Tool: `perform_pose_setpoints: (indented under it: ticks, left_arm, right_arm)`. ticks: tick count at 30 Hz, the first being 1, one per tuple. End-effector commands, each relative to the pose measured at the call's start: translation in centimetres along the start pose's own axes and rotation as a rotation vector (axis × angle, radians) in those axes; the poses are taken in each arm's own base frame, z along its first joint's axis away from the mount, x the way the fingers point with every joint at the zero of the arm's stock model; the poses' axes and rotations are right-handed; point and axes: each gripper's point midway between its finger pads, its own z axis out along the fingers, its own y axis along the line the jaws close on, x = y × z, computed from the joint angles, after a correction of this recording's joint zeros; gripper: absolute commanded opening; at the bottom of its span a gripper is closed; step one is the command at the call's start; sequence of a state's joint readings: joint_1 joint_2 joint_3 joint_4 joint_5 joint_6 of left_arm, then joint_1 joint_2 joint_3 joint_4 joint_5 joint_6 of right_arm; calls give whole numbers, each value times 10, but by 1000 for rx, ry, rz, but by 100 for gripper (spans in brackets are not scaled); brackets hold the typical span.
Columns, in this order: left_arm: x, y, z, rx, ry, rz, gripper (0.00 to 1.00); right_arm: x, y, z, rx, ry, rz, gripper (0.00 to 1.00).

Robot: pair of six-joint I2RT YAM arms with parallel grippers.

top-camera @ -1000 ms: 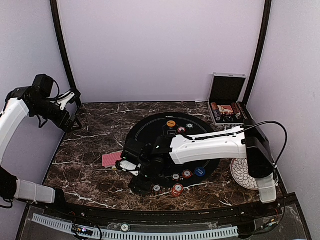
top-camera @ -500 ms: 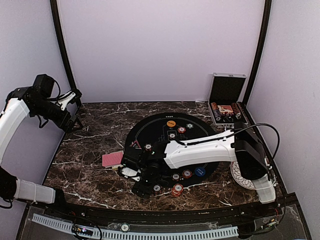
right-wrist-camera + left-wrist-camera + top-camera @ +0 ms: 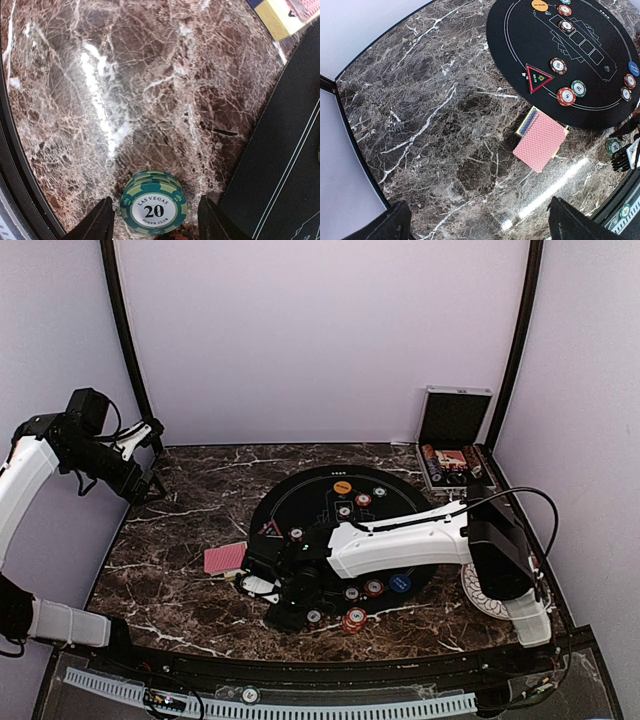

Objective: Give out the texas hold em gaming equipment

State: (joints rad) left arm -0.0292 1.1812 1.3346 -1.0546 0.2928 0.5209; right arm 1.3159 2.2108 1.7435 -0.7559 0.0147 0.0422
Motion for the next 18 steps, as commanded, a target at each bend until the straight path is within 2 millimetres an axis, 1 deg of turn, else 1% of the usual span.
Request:
perform_pose_setpoints:
  ticks: [1,4,9,12,18]
  left_arm:
    - [-4,-1,-9,-12,-17,22,99]
    - [-5,0,-9,-17,-16,23,99]
    - [-5,1,-10,-29,-14,26,99]
    - [-5,2,-11,-32,-15,26,99]
    - [-5,3,-12,-37,-14,27,99]
  right_arm:
    - [-10,7,0,-14,-28,-6,55]
    - [-9,7,1,-14,-25,-5,53]
    - [-9,7,3,-14,-23,-7,52]
    - [-8,8,4,-14,-17,-7,55]
    - [-8,8,4,-14,-19,-6,56]
